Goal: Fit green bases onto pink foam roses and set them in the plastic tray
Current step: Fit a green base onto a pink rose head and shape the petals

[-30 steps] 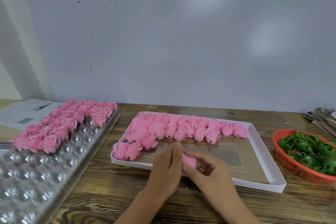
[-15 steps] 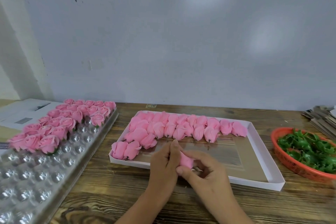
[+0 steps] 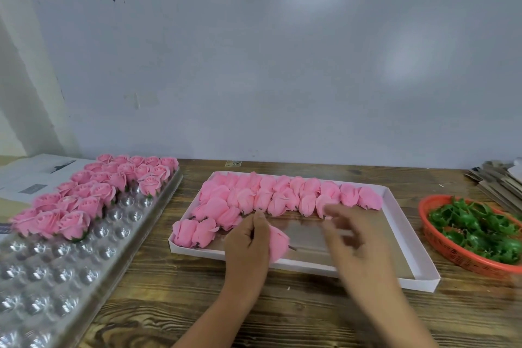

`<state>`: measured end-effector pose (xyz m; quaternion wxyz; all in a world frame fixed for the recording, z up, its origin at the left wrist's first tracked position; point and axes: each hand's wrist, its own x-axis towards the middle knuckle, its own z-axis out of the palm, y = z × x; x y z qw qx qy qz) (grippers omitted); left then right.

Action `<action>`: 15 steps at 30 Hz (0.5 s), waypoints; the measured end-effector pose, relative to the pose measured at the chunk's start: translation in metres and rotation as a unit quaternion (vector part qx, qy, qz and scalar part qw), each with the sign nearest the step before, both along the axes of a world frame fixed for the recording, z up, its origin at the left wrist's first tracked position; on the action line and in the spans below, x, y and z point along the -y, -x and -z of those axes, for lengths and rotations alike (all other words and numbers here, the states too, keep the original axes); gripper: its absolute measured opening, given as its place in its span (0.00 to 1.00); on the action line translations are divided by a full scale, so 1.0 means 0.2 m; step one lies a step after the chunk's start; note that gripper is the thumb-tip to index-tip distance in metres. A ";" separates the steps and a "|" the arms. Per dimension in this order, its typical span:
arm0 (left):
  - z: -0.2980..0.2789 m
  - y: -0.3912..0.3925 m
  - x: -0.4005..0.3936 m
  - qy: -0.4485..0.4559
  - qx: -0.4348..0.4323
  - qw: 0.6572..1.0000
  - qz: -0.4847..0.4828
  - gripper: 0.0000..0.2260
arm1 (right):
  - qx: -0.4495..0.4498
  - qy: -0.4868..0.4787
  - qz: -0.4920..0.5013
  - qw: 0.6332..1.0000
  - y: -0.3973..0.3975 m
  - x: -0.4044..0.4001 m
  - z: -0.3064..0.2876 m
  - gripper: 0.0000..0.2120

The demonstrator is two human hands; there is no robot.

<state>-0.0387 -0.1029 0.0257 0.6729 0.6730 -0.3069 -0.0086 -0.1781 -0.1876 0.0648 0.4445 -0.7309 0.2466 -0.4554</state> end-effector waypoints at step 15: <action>-0.01 -0.02 -0.02 -0.010 -0.026 0.999 -0.017 0.22 | -0.616 -0.002 0.184 0.766 0.59 1.11 0.07 0.10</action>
